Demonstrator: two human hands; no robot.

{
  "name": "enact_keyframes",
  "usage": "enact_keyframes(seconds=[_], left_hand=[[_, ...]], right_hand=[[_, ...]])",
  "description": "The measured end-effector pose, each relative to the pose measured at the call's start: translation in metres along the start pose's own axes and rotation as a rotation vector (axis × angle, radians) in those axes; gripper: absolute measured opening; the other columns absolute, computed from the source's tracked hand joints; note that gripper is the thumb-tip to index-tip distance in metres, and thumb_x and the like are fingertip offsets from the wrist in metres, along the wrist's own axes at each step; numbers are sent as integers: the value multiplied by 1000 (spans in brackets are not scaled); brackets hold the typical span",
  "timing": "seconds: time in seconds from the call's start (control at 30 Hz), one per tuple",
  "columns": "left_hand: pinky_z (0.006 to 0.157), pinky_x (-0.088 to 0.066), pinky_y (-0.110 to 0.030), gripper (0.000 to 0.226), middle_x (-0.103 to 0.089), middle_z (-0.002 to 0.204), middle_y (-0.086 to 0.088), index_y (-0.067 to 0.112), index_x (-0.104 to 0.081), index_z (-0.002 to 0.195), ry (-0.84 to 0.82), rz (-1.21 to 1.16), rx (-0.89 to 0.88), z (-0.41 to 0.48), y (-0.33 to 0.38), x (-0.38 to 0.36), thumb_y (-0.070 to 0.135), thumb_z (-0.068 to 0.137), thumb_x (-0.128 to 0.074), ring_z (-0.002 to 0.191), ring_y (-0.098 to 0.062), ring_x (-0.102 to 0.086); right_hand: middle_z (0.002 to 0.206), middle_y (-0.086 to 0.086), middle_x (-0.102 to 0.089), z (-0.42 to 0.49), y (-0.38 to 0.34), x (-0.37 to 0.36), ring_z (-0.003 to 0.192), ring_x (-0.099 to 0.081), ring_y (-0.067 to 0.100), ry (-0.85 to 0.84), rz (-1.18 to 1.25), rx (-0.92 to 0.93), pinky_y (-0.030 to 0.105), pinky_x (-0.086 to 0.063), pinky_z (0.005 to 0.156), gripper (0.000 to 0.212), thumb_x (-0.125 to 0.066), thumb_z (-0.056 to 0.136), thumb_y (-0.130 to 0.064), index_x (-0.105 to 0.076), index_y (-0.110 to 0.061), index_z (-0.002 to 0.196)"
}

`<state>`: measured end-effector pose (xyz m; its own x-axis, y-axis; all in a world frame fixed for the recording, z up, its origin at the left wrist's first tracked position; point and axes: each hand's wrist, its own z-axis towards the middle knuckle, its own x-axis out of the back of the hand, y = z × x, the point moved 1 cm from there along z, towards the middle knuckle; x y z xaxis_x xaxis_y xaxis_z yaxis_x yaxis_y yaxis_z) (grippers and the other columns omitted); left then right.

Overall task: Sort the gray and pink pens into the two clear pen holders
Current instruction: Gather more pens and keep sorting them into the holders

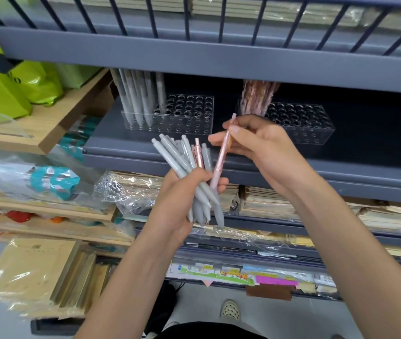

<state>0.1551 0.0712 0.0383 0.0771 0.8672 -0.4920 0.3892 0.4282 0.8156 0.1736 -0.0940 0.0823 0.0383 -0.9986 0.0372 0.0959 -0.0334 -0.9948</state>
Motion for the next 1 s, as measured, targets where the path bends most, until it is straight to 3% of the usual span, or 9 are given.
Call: enact_keyframes(seconds=[0.1,0.23,0.4,0.63,0.8,1.0], left_hand=[[68,-60,-31,22,-76,90,-18,2,-56,109,50,-64,-45,-1,3,0,1,89,-65,87,-31,-76],[71,-60,-32,24,-78,94,-9,7,-54,110,135,-120,-169,-2,6,-2,4,89,-66,88,-25,-76],[68,-59,-25,37,-77,95,-11,-5,-53,127,268,-248,-196,0,7,1,2,93,-62,87,-23,-76],[67,-59,-25,35,-78,90,-11,-11,-57,122,324,-210,-169,-5,5,7,2,90,-65,86,-23,-76],[67,-59,-25,40,-75,106,-18,-11,-54,128,333,-193,-148,-7,3,7,2,92,-64,91,-25,-75],[70,-60,-25,40,-75,102,-20,-16,-55,123,296,-200,-158,-11,2,12,1,89,-68,92,-26,-75]], right_hand=[[101,7,-76,-12,3,3,102,-69,24,82,-36,185,42,-52,93,14,-54,99,-23,-58,-12,108],[102,13,-74,-39,13,-3,97,-68,34,217,92,414,42,-53,84,14,-55,99,-20,-57,-12,110],[94,6,-73,-58,8,12,93,-70,30,505,219,467,40,-56,82,10,-52,98,-11,-55,-8,107],[92,-1,-74,-48,-13,57,98,-70,24,784,207,551,41,-56,86,11,-54,95,-6,-52,-9,105],[93,7,-74,-27,-14,64,100,-70,31,804,141,544,42,-57,87,15,-63,89,-11,-54,-12,101],[99,4,-73,2,-9,68,98,-70,23,710,-135,467,47,-55,91,13,-64,88,-17,-63,-21,101]])
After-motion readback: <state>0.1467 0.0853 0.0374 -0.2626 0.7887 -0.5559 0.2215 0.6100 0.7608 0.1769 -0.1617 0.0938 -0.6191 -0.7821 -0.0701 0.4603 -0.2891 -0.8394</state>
